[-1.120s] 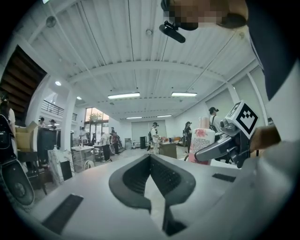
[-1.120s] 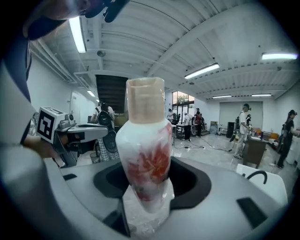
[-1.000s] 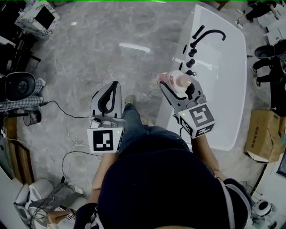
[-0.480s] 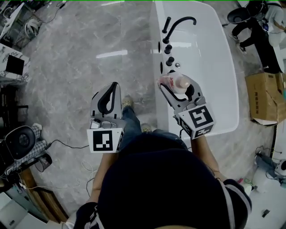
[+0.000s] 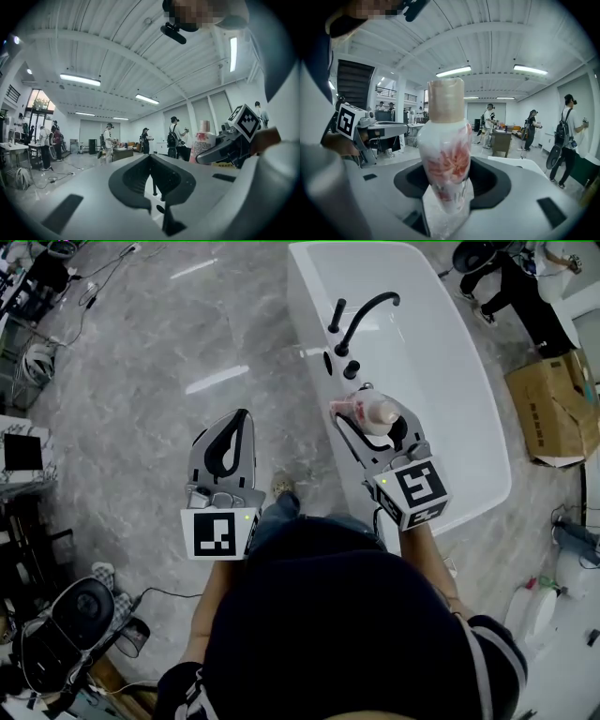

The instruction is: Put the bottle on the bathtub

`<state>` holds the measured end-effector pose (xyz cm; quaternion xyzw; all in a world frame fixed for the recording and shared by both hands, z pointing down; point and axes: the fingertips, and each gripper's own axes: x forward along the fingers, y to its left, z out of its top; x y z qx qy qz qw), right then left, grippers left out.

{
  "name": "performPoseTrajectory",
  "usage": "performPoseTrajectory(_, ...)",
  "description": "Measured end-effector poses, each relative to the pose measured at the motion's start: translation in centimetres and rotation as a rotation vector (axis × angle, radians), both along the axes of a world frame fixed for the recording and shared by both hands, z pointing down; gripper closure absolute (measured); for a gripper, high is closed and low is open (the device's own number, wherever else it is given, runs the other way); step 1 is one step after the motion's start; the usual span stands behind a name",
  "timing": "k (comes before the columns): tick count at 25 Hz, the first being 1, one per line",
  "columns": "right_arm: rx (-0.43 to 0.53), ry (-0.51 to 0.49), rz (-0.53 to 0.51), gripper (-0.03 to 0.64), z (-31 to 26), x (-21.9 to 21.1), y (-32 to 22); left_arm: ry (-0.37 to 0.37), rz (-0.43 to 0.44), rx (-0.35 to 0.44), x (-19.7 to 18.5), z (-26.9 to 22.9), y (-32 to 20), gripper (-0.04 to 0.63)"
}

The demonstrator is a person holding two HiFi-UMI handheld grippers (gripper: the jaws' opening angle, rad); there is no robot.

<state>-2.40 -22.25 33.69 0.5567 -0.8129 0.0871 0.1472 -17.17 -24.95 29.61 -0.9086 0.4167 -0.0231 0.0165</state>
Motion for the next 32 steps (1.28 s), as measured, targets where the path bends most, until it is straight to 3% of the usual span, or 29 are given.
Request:
performPoseTrajectory(5,0.002,0.014,0.058,0.368,0.4,-0.8,-3.3,0.003,0.073,0.0,-0.3,0.6,-4.3,0.571)
performPoseTrajectory(18,-0.054,0.027,0.095,0.368,2.6,-0.7,-10.4,0.034,0.126,-0.042,0.7,2.6,-12.3,0.571)
performPoseTrajectory(24,-0.042,0.032,0.084,0.368,3.2,0.8,-17.8,0.035,0.127,-0.043,2.3,3.4,-19.4,0.571)
performPoseTrajectory(32,-0.034,0.034,0.078,0.368,3.4,4.4,-31.4,0.031,0.159,-0.046,7.1,3.5,-33.2,0.571)
